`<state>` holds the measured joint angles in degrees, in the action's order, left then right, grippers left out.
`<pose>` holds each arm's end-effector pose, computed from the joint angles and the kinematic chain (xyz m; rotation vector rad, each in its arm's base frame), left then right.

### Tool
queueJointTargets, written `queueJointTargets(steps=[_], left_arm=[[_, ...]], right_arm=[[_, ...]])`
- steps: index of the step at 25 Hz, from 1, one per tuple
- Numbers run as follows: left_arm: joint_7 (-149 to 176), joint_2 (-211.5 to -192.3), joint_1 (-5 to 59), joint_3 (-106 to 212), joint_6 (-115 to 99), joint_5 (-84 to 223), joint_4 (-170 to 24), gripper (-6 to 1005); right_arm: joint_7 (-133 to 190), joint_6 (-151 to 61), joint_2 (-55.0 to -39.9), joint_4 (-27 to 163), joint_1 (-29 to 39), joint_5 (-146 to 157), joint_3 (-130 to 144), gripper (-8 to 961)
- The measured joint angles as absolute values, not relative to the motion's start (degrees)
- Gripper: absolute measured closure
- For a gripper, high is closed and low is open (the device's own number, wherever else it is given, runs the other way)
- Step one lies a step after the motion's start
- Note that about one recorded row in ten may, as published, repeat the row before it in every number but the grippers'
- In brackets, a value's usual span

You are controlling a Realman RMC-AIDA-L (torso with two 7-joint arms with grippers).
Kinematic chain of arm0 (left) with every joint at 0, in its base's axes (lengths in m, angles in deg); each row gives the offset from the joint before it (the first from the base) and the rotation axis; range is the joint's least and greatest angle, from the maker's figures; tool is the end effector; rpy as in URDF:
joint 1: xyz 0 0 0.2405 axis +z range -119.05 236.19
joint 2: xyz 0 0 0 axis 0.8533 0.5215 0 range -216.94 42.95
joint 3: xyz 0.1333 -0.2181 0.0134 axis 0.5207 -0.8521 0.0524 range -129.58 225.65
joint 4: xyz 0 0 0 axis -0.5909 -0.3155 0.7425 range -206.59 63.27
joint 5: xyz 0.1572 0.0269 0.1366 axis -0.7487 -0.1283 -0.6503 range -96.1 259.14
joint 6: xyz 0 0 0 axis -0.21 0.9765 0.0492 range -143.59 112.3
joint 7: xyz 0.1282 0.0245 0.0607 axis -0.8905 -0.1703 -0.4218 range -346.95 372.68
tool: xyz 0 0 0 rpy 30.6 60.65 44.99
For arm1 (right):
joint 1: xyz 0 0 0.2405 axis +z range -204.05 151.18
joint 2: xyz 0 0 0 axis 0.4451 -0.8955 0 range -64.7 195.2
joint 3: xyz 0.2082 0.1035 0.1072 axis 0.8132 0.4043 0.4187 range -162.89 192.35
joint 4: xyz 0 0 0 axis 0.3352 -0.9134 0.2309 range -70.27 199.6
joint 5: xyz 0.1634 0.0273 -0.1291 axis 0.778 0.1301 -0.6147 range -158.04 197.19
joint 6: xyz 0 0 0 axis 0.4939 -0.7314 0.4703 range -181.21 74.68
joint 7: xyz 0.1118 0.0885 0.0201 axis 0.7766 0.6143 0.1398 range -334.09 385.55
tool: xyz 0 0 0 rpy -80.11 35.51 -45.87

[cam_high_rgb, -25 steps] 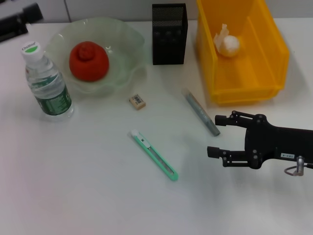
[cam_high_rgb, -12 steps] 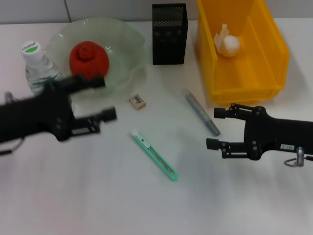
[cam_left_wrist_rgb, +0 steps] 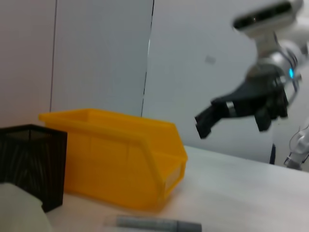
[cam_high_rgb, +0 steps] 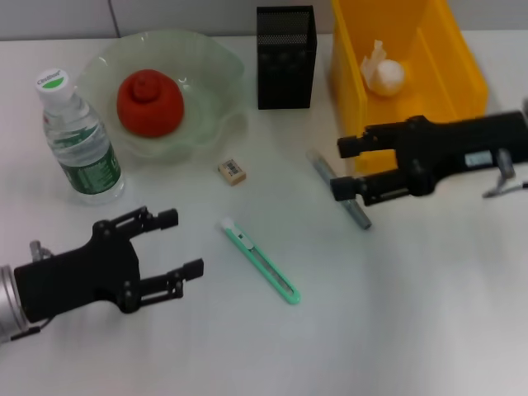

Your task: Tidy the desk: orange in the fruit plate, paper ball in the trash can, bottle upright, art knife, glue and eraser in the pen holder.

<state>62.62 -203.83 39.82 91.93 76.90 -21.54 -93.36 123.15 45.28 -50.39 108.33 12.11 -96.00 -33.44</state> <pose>-0.3161 0.2469 -0.0235 -2.6348 -0.4321 -0.8412 0.2005 0.3509 0.0176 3.0083 -0.6657 -0.5972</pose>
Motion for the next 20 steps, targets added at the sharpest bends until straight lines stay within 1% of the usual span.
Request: queueJointTargets(steps=[1,2,4,5,6,7,8,9,10,11,13,14,16,20], left_arm=[[62.62,-203.83,39.82,91.93,76.90,-21.54,-93.36,192],[61.26,-204.01,40.73,91.93,76.74,-21.91,-93.32,193],[60.68,-204.07,41.10,91.89,76.71,-22.00,-93.30,193],[60.00,-204.12,41.52,91.87,76.65,-22.02,-93.30,193],[59.33,-204.20,41.88,91.88,76.61,-22.03,-93.29,193],[58.36,-204.27,42.51,91.88,76.38,-22.03,-93.27,193],[58.36,-204.27,42.51,91.88,76.38,-22.03,-93.27,193],[58.11,-204.30,42.91,91.91,76.12,-22.03,-93.24,193],[58.09,-204.32,43.04,91.92,76.06,-22.03,-93.19,193],[58.09,-204.32,43.04,91.92,76.06,-22.03,-93.19,193],[58.05,-204.33,43.27,91.67,76.01,-22.02,-92.65,193],[58.05,-204.33,43.27,91.67,76.01,-22.02,-92.65,193],[58.05,-204.34,43.28,91.63,75.99,-22.02,-92.55,193],[58.03,-204.53,43.28,91.62,75.58,-22.01,-92.43,193]], right_arm=[[123.15,45.28,-50.39,108.33,12.11,-96.00,-33.44,121],[129.82,45.30,-50.07,110.50,15.06,-98.67,-35.95,121],[135.93,45.11,-49.94,112.14,18.62,-102.31,-38.34,121],[135.93,45.11,-49.94,112.14,18.62,-102.31,-38.34,121],[138.77,45.01,-49.93,112.56,20.36,-104.23,-39.56,121],[143.02,44.63,-50.02,112.81,24.04,-107.28,-42.05,121],[143.02,44.63,-50.02,112.81,24.04,-107.28,-42.05,121],[144.98,44.20,-50.25,112.73,25.98,-108.95,-43.37,121],[148.55,42.98,-51.01,112.47,29.57,-112.37,-46.14,121],[148.55,42.98,-51.01,112.47,29.57,-112.37,-46.14,121],[153.42,40.10,-53.42,111.90,34.81,-119.19,-51.40,120],[153.42,40.10,-53.42,111.90,34.81,-119.19,-51.40,120],[154.99,38.72,-54.17,110.80,36.77,-120.79,-54.45,120],[156.87,35.38,-54.51,107.06,39.41,-120.22,-60.33,120]])
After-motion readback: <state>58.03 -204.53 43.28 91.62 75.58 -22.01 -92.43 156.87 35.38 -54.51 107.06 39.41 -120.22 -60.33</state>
